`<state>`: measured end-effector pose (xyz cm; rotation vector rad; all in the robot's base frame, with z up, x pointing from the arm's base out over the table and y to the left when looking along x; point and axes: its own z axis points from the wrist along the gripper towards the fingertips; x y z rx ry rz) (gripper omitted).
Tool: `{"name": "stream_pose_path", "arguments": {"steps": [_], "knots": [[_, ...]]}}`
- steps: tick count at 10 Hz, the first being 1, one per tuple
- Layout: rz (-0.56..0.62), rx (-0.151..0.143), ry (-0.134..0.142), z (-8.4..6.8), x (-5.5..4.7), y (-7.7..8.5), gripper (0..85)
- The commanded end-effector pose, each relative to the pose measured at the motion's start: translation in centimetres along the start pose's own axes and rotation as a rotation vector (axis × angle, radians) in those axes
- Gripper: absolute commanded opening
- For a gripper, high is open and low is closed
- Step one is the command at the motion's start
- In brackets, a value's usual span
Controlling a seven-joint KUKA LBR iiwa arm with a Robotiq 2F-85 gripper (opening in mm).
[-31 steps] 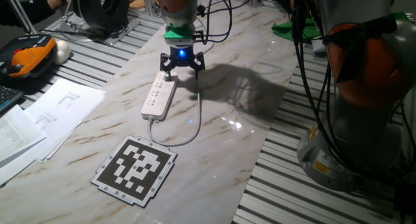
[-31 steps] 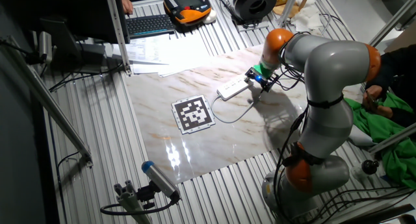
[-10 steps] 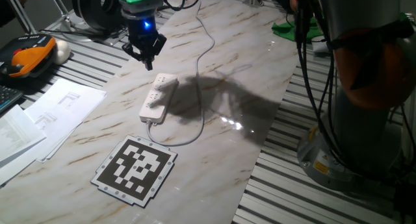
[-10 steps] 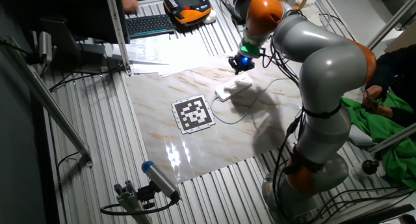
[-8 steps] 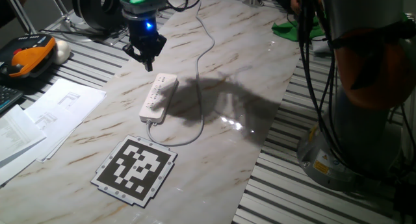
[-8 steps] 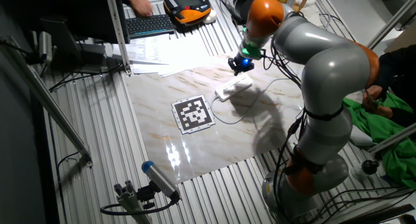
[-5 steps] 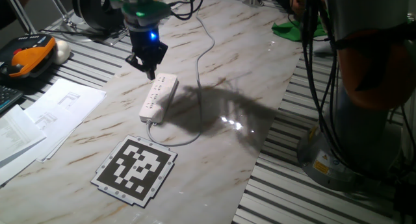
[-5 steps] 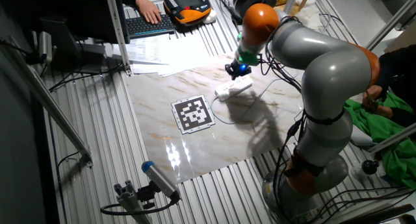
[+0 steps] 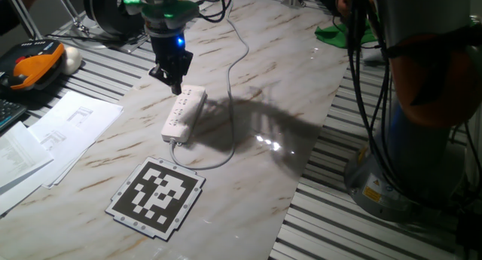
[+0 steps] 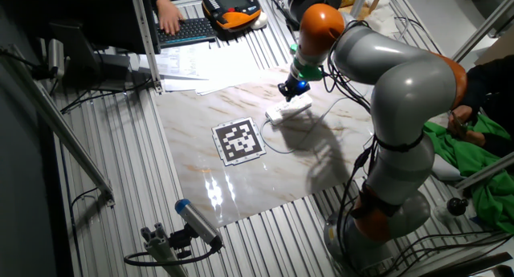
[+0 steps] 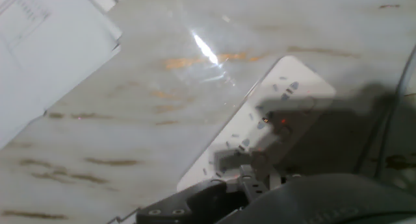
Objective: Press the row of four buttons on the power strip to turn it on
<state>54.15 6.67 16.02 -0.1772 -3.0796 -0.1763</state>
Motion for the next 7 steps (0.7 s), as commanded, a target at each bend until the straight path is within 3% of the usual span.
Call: {"name": "stream_pose_path", "arguments": {"steps": [1,6,7], "knots": [[-0.115,0.002,0.021,0.1,0.0,0.1,0.0],[-0.120,0.006,0.034,0.9,-0.8,0.4,0.0],[-0.134,0.033,0.058,1.3,-1.2,0.5,0.0]]}}
